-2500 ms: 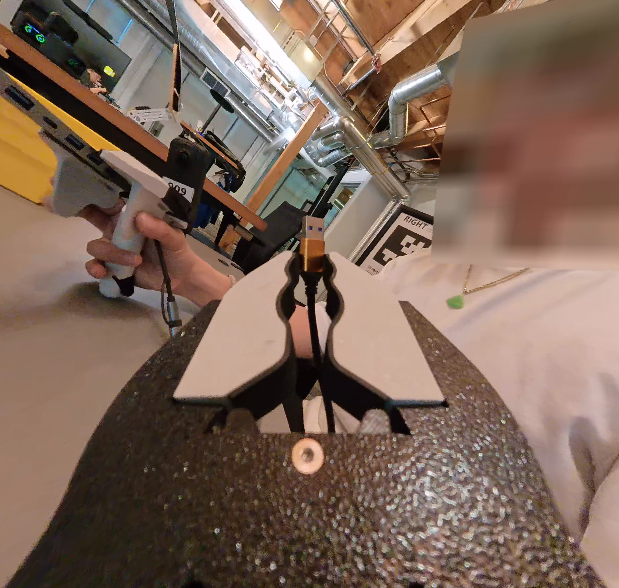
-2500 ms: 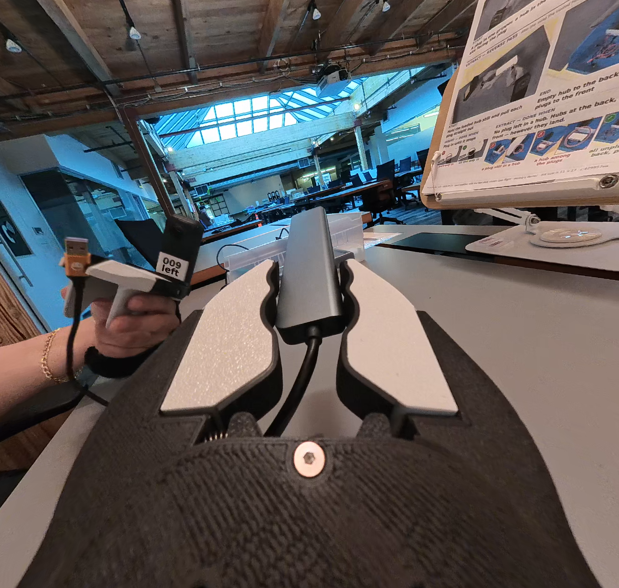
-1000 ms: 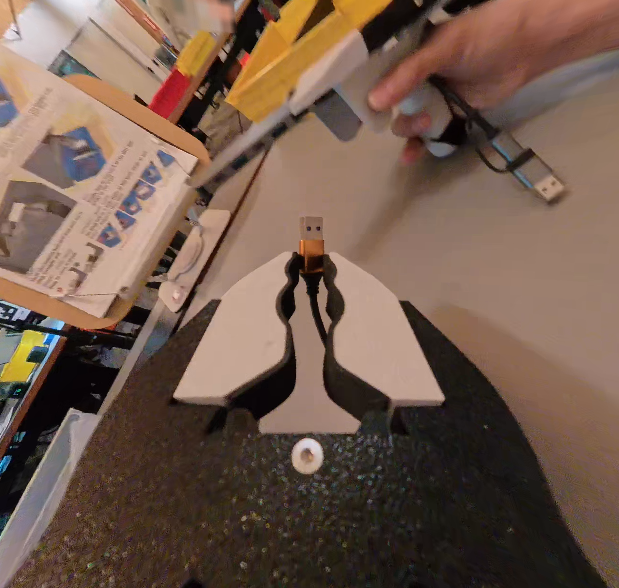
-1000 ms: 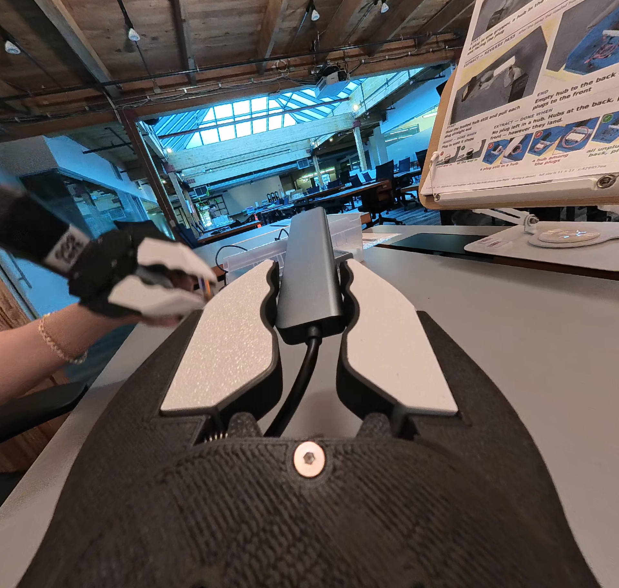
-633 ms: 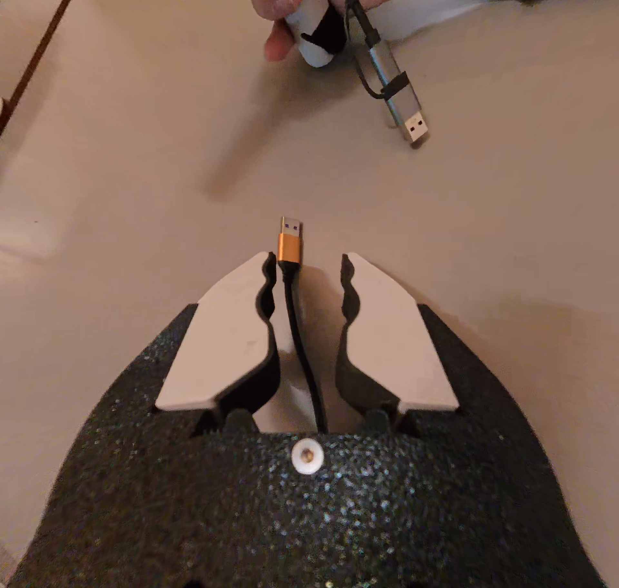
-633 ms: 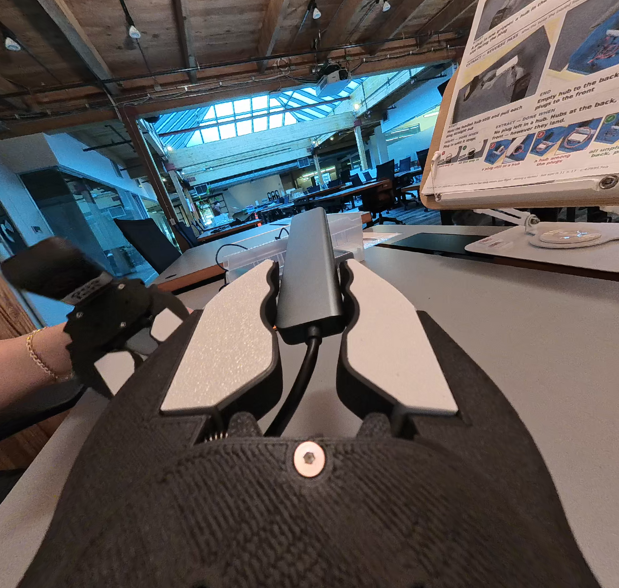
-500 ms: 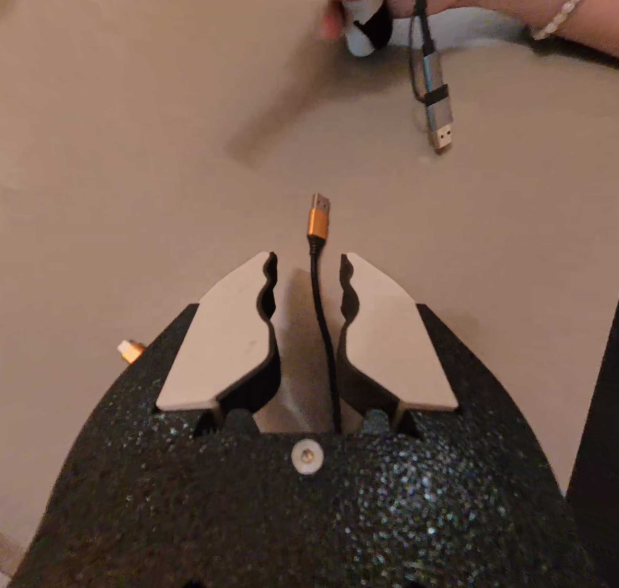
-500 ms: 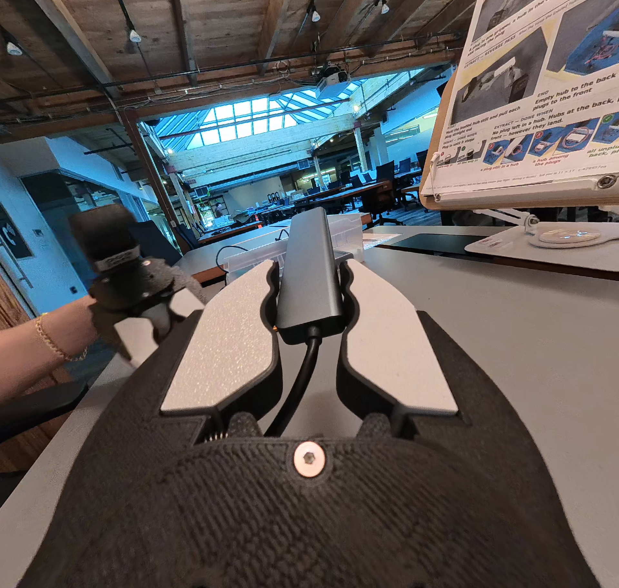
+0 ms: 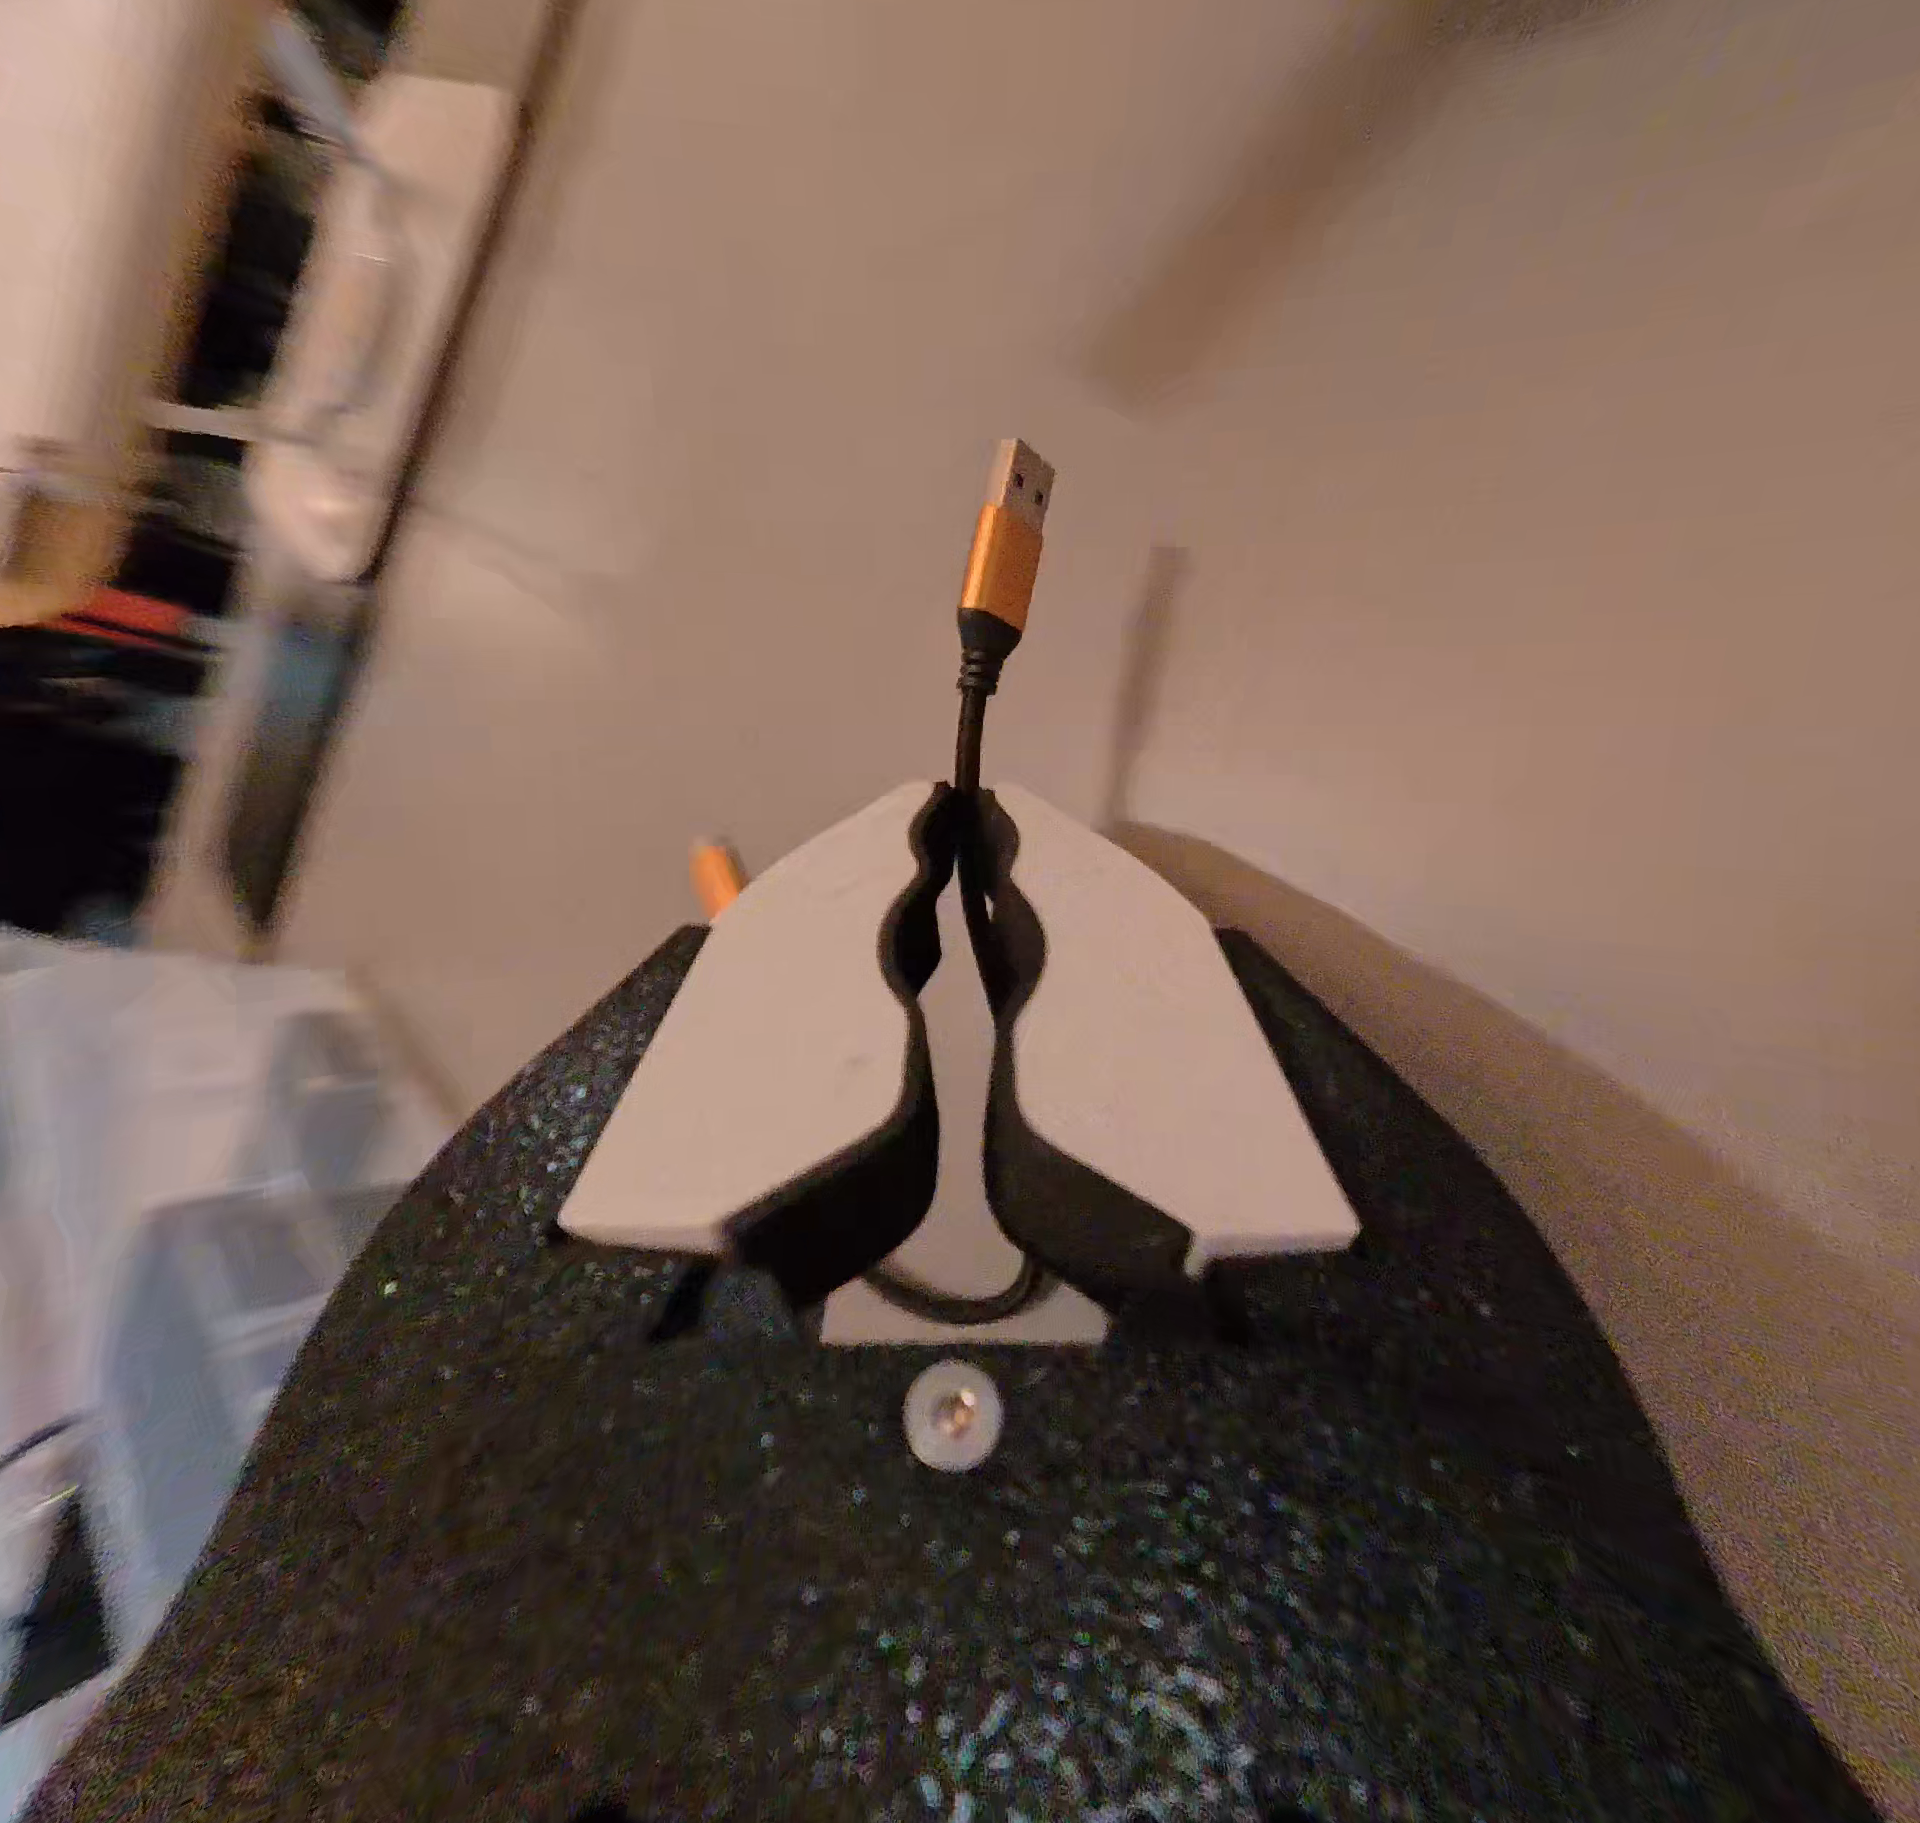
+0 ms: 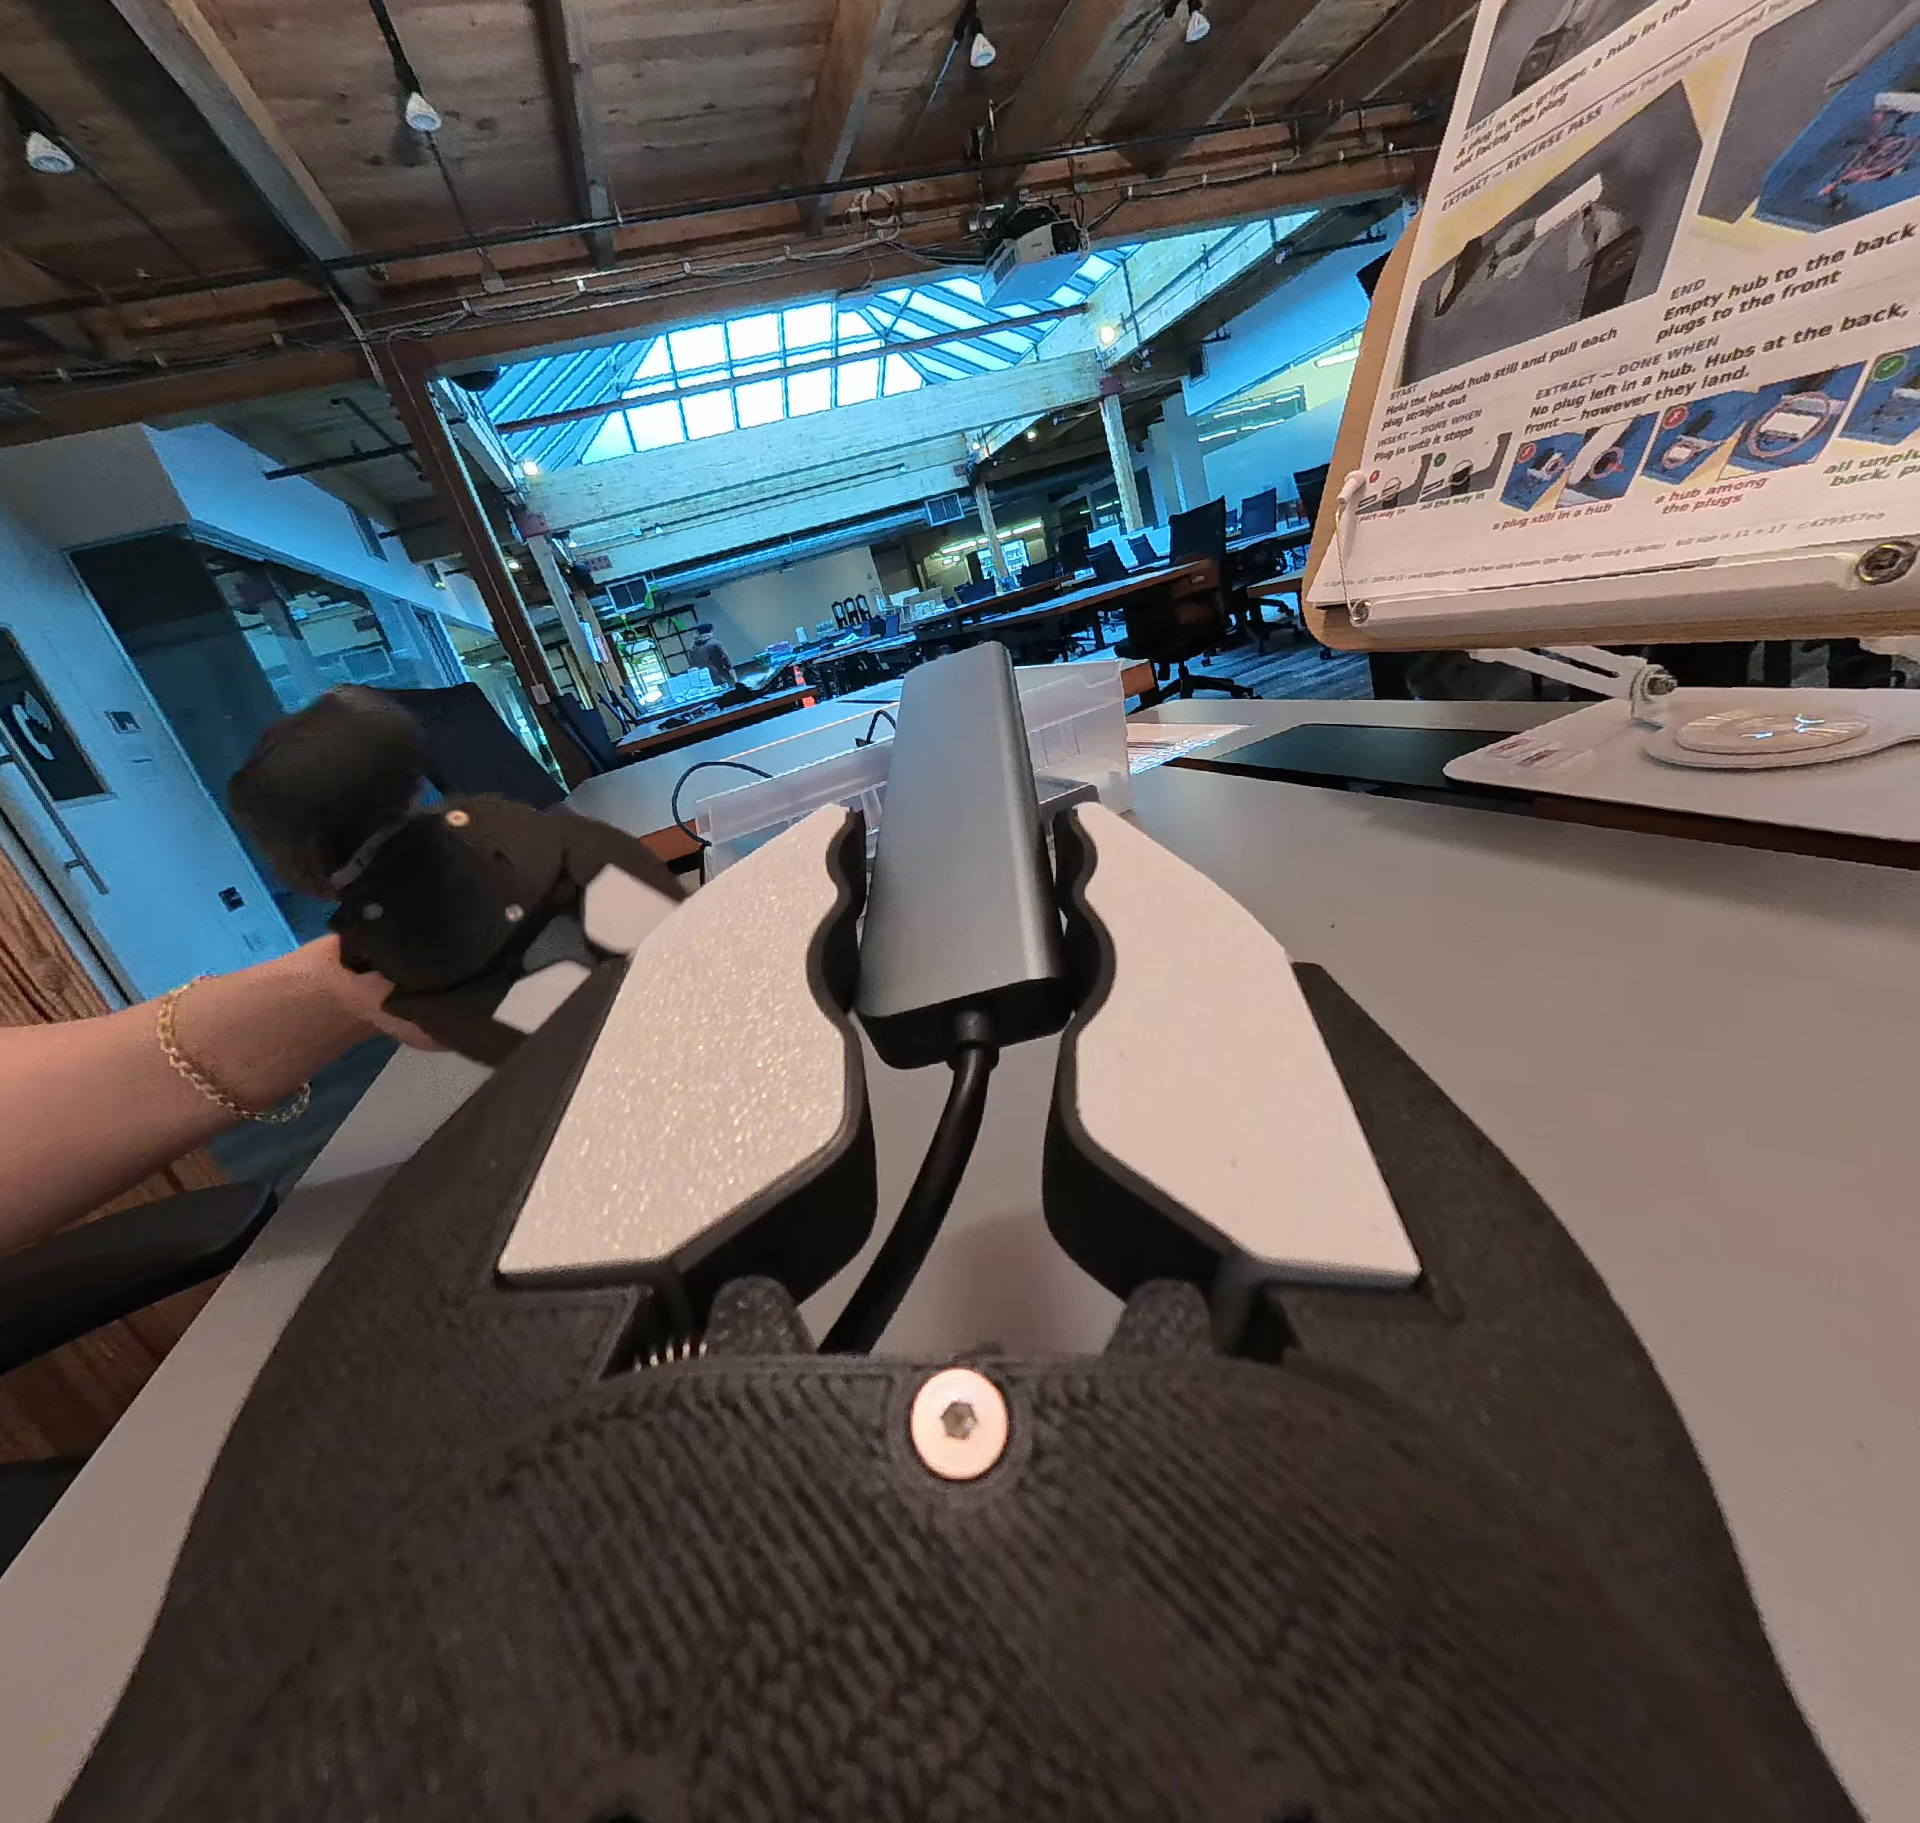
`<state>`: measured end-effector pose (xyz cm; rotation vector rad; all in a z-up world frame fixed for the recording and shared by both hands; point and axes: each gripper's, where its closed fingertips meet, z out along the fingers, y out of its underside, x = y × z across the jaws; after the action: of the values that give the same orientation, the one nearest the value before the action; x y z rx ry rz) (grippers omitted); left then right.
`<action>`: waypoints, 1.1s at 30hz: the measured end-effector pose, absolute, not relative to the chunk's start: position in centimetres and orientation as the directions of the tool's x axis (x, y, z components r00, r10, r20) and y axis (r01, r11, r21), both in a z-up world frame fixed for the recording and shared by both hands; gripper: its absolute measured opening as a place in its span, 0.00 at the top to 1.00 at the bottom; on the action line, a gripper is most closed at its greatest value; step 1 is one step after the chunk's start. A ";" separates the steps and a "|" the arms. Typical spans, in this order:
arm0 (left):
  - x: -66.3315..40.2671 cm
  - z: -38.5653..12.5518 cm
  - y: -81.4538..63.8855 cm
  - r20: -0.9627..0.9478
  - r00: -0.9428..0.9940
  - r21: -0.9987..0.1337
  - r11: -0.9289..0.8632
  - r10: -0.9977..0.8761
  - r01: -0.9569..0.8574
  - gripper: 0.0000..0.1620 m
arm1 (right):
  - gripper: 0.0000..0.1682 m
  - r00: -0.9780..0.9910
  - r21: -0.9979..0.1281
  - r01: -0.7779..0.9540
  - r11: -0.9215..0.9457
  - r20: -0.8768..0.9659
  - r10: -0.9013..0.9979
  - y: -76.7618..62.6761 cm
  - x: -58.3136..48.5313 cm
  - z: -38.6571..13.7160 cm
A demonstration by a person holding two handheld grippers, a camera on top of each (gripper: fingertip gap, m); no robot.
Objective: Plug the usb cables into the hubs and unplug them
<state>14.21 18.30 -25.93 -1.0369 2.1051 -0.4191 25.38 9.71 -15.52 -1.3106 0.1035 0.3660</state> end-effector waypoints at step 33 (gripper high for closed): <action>8.5 -27.8 28.2 -0.086 0.005 -0.401 0.030 -0.996 -0.915 0.84 | 0.79 0.934 -0.919 -0.333 0.213 -0.290 0.207 9.6 25.5 -15.5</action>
<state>8.53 28.19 -27.84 -1.9458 1.9711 -0.3264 25.54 9.64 -15.48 -1.3035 0.1126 0.3759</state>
